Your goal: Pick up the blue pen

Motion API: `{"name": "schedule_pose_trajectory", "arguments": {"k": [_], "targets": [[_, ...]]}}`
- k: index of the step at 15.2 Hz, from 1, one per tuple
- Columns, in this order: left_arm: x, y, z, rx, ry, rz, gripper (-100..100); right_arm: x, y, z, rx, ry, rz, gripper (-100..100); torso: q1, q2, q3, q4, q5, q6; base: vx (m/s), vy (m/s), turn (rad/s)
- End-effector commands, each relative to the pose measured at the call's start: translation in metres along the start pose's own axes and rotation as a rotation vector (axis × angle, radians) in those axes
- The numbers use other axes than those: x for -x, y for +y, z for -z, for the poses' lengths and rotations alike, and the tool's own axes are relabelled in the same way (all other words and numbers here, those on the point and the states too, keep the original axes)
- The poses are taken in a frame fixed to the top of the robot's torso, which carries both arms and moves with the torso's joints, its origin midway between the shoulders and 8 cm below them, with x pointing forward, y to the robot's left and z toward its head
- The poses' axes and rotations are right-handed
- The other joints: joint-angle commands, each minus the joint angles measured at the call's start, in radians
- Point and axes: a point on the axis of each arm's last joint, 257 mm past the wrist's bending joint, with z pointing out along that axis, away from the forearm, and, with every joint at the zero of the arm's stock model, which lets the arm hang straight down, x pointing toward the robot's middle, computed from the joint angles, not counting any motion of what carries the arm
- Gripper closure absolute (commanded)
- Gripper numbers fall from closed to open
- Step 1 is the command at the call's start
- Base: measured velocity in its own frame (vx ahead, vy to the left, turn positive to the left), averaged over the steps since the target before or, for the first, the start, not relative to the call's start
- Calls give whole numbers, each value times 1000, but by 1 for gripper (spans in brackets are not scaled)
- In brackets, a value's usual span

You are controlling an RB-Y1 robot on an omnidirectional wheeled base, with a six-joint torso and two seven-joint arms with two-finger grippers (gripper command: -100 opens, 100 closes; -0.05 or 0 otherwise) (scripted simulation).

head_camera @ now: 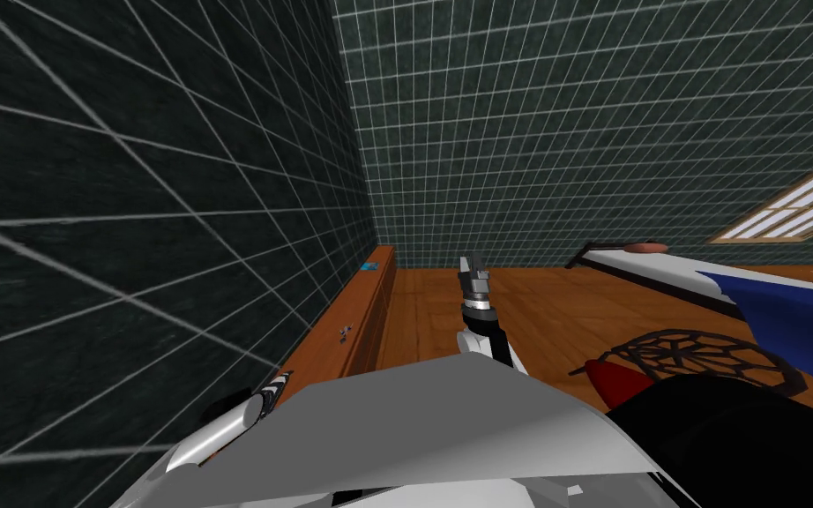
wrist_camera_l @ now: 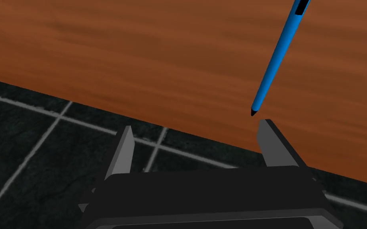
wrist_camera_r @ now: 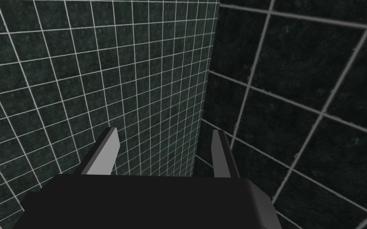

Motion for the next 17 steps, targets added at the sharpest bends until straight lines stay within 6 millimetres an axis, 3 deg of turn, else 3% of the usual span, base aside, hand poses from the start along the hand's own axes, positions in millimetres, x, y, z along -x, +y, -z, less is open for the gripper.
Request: {"name": "schedule_pose_trajectory", "arguments": {"k": [1, 6, 12, 17], "targets": [[0, 17, -1, 38, 11, 7, -100, 0, 0, 0, 0, 0, 0, 0, 0, 0, 0, 0, 0, 0, -13, 31, -85], [4, 71, 1, 183, 66, 46, -100, 0, 0, 0, 0, 0, 0, 0, -1, -1, 0, 0, 0, 0, -14, 31, -206], [0, 115, 9, 301, 132, 90, -100, 0, 0, 0, 0, 0, 0, 0, -1, 0, 0, 0, 0, 0, -19, 33, -181], [-2, 130, 13, 337, 151, 108, -100, 0, 0, 0, 0, 0, 0, 0, -2, -1, -1, 0, 0, 0, -10, 18, -98]]}}
